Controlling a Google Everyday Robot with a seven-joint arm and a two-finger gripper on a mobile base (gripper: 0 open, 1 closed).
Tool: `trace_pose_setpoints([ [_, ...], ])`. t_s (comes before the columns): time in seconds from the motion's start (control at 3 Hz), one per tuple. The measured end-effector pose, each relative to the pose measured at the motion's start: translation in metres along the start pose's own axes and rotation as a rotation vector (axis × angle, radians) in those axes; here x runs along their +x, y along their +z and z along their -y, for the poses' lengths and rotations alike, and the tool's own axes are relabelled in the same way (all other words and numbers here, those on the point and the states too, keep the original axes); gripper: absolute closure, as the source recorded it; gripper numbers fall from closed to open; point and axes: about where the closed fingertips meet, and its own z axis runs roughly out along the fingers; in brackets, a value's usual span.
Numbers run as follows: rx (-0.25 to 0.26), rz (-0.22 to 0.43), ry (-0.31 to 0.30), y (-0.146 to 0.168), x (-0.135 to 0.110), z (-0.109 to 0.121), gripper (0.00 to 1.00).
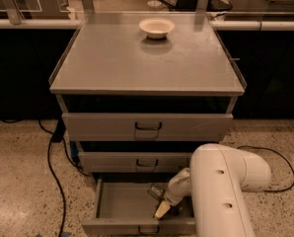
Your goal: Pick water bottle from bottom drawer and place on counter
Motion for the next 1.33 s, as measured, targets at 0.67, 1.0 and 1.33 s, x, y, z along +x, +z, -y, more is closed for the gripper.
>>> trace_pose_setpoints([
  [0.67, -0.002, -0.003, 0.003, 0.0033, -0.0015, 0.0007, 0.00],
  [1.0, -0.007, -0.005, 0.005, 0.0048, -0.0065, 0.0007, 0.00],
  [1.33, -0.010, -0.007, 0.007, 0.0046, -0.0059, 0.0002, 0.00],
])
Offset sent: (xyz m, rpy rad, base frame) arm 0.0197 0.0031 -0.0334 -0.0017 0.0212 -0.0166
